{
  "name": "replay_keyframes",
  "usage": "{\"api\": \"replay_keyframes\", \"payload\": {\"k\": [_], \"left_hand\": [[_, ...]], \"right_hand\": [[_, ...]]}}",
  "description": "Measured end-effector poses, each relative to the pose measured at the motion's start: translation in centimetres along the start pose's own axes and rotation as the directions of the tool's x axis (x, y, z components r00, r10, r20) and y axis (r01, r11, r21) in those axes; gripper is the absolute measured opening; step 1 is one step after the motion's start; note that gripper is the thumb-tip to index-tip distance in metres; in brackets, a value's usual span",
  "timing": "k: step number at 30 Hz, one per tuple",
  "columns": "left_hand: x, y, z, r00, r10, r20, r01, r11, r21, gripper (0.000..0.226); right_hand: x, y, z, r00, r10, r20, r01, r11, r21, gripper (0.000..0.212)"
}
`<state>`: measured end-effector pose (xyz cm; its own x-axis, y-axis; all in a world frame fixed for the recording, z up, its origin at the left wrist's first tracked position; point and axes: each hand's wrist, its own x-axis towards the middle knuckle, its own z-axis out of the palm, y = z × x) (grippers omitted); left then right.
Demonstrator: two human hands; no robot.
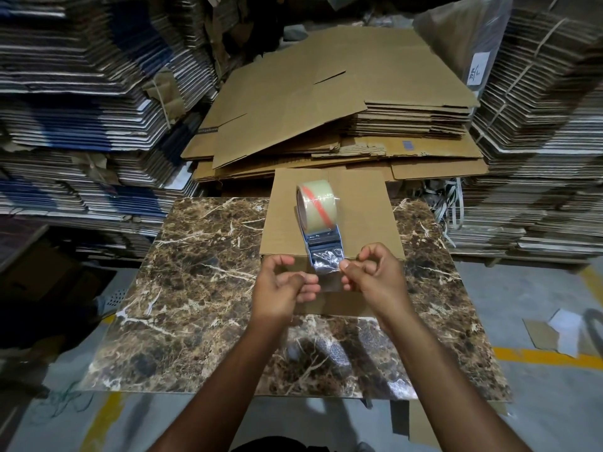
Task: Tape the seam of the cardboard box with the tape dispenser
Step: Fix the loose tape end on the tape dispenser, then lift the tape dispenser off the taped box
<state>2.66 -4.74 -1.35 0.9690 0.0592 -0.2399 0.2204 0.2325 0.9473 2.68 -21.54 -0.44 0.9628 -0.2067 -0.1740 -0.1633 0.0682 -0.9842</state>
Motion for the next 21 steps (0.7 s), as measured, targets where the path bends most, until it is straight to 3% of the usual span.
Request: {"api": "replay_keyframes", "payload": {"k": [3,7,11,15,21], "left_hand": [[0.3,1.4,-1.4,0.999,0.042,-0.035,-0.040,0.998,0.038,0.020],[1.8,4.2,-1.4,0.990,0.128,-0.052,-0.118,0.981,0.155,0.018],[3.4,5.3,0.1,0.976,0.194,0.103,-0.219,0.847,0.485,0.037],[3.2,4.8,1.2,0.959,0.234,0.157,-0.282,0.787,0.548,0.050],[0.9,3.2,1.5,0.962,0.274,0.007,-0.246,0.849,0.467,0.035]], "right_hand": [[0.3,-1.4,-0.9,0.999,-0.013,0.042,0.021,0.984,-0.179,0.011],[2.4,-3.1,-1.3,0.979,-0.196,-0.059,0.160,0.911,-0.379,0.011],[4.3,-4.2,-0.5,0.956,-0.172,0.236,0.271,0.826,-0.494,0.049],[4.0,-3.8,-0.1,0.924,-0.184,0.335,0.337,0.805,-0.488,0.059],[2.0,-2.6,-0.5,0.911,-0.236,0.337,0.369,0.833,-0.413,0.054]]}}
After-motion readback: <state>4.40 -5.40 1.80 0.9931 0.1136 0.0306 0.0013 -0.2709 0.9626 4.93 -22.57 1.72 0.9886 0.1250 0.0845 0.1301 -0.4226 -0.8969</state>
